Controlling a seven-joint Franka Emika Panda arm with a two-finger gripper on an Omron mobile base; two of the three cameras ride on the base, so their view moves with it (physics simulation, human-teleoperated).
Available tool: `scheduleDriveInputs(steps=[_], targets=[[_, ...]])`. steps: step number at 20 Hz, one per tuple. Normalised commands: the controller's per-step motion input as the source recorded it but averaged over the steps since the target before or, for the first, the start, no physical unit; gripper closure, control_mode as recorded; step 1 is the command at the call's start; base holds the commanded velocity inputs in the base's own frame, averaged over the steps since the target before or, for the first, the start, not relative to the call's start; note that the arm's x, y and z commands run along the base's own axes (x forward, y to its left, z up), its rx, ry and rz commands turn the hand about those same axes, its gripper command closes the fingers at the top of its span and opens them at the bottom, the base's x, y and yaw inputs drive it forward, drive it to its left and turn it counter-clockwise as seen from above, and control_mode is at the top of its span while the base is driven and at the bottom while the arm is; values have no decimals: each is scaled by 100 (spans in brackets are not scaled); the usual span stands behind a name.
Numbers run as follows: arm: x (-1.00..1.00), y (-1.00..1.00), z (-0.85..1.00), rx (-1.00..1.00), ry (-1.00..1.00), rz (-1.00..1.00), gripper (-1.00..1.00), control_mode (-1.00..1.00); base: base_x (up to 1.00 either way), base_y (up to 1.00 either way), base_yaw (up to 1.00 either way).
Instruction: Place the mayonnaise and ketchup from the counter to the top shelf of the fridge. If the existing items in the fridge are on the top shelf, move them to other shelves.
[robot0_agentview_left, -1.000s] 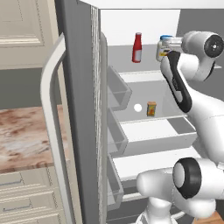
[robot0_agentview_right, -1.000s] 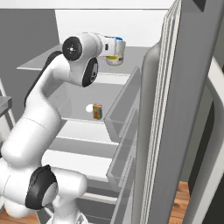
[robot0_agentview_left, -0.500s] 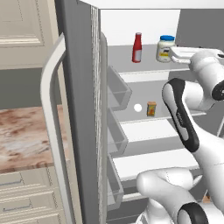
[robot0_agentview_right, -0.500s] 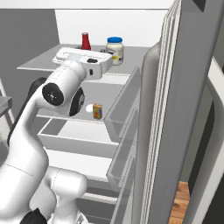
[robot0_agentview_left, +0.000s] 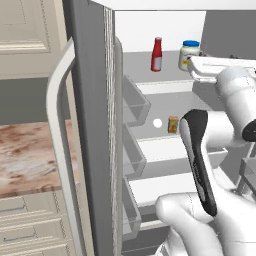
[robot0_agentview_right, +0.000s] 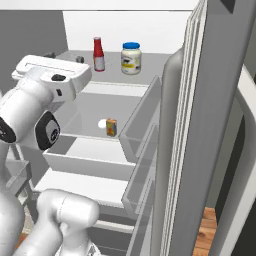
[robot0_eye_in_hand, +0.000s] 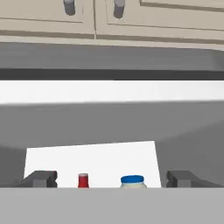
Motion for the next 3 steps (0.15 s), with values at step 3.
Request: scheduleDriveInputs(steps=[3], targets=[[-100,3,-2,-1,-20,6,-100,-100,0,0,0]])
